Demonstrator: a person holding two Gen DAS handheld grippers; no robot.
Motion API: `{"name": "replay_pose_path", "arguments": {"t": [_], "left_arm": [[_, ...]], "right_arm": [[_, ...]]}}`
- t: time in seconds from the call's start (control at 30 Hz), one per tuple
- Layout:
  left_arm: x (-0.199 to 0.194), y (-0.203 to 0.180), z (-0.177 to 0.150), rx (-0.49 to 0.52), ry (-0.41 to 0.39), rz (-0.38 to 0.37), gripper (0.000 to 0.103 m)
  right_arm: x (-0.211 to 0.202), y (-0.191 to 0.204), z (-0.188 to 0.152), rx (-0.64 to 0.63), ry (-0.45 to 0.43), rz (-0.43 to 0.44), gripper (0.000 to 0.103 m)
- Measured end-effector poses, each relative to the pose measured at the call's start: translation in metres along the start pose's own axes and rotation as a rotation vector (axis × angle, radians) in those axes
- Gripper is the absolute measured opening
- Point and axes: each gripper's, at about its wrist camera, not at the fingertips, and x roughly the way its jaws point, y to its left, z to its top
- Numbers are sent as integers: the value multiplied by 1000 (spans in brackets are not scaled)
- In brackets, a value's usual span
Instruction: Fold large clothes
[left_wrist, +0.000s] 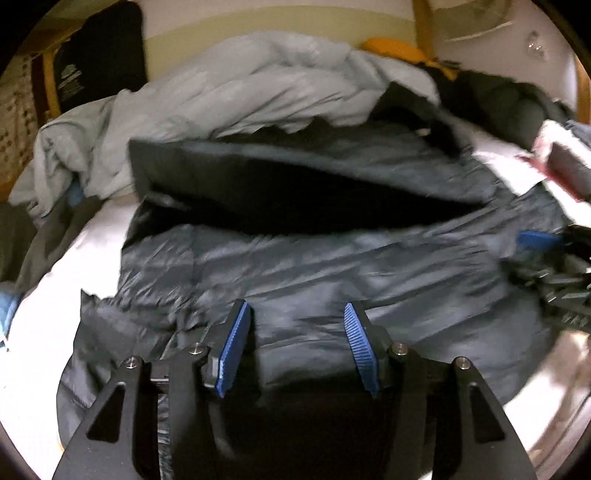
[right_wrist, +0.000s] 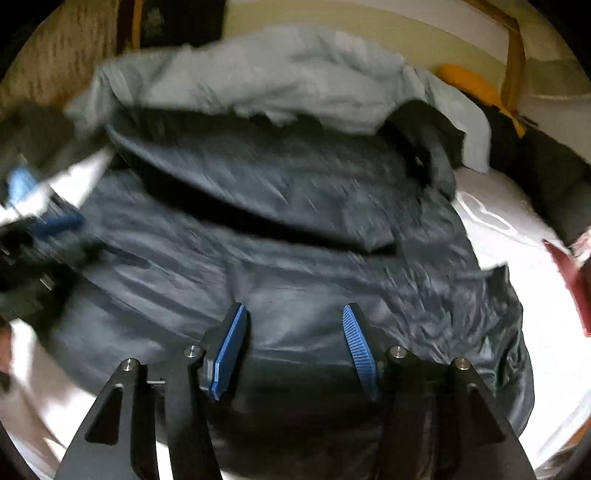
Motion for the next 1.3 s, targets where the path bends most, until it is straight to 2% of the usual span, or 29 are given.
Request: {"name": "replay_pose_path", "arguments": {"t": [0.03, 0.1, 0.23, 0.3, 0.37, 0.43, 0.5, 0.6, 0.67, 0.8, 0.9, 1.0, 1.03, 1.1, 1.17, 1.23, 1.3], "left_arm": [[2, 2, -5, -11, 2, 25, 53], [1, 17, -12, -55, -7, 63, 54], [2, 42, -16, -113, -18, 154, 54], [3, 53, -16, -157, -14, 176, 54], [0, 64, -15, -209, -28, 209, 53], [-8, 76, -15, -256, -66, 266, 53], [-10, 85, -13, -274, -66, 292, 53], [7, 98, -19, -293, 33, 288, 53], [18, 103, -26, -321, 77, 254, 55], [27, 89, -27, -236, 67, 304, 55], [26, 91, -28, -255, 62, 294, 55], [14, 95, -25, -303, 28, 250, 54], [6, 95, -22, -313, 5, 227, 54], [-16, 92, -13, -314, -77, 197, 54], [-40, 83, -4, -273, -181, 208, 54], [-55, 73, 6, -210, -251, 215, 59], [-57, 65, 17, -151, -254, 191, 60]], "right_arm": [[2, -6, -2, 20, 7, -6, 57], [3, -22, -3, 90, 14, -25, 69], [5, -69, -9, 258, 48, -135, 70], [10, -95, -12, 357, 81, -126, 70], [12, -110, -14, 418, 102, -77, 70], [9, -115, -14, 420, 100, -105, 68], [5, -119, -13, 419, 85, -147, 68], [13, -128, -14, 431, 123, -164, 68], [23, -134, -18, 445, 176, -161, 68], [25, -138, -23, 444, 188, -165, 70], [26, -135, -20, 427, 186, -187, 71], [10, -135, -17, 440, 131, -201, 71], [-1, -133, -14, 425, 73, -216, 71], [-21, -128, -9, 391, -29, -259, 71], [-39, -118, -3, 339, -132, -290, 71], [-47, -108, 1, 288, -185, -242, 72], [-43, -98, 10, 222, -165, -131, 72]]}}
